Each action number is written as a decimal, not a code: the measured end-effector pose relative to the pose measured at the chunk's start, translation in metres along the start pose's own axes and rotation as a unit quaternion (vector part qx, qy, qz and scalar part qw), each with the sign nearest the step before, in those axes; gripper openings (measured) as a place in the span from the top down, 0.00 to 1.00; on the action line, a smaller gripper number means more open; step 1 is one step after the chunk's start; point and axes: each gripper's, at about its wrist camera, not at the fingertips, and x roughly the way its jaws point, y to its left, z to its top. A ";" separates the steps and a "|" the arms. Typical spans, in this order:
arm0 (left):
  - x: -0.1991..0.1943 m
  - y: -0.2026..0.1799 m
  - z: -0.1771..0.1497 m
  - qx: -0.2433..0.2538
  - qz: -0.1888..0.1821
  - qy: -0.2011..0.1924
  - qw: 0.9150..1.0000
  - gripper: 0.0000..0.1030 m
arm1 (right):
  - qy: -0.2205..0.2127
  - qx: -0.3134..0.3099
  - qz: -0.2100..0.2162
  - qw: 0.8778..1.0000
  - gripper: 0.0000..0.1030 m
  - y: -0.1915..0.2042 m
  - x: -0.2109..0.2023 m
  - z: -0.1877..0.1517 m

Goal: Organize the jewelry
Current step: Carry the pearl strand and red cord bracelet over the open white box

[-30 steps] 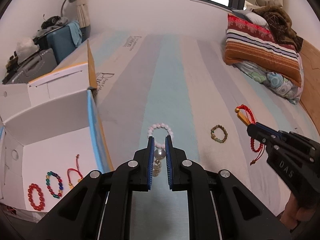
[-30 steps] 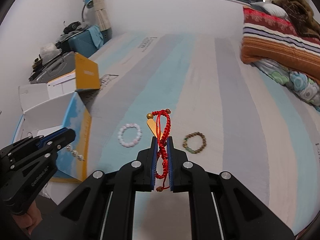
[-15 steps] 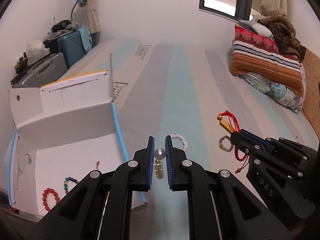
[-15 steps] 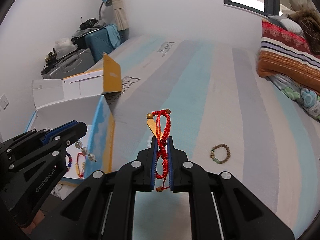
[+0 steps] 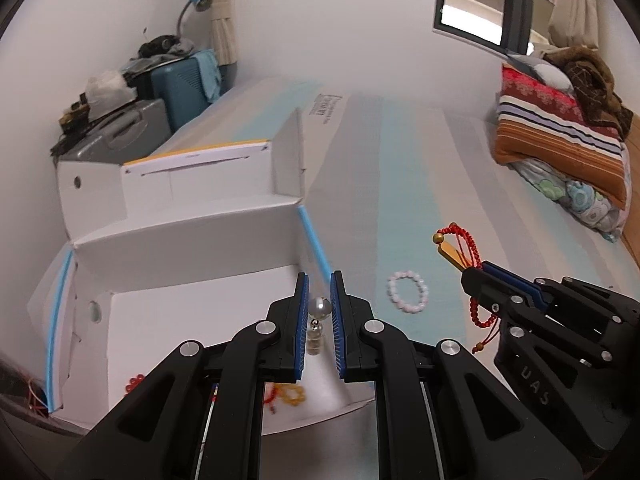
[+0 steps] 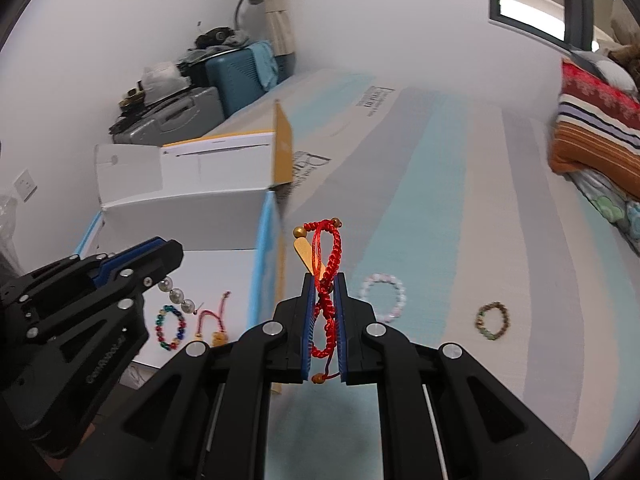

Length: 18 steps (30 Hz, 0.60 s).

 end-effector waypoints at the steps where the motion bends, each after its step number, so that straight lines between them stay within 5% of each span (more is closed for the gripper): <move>1: 0.000 0.006 -0.001 -0.001 0.004 0.001 1.000 0.90 | 0.001 -0.003 0.004 1.000 0.92 0.005 0.001 0.001; 18: -0.001 0.078 -0.022 -0.031 0.047 0.020 0.998 0.90 | 0.025 -0.037 0.045 0.998 0.91 0.081 0.034 0.004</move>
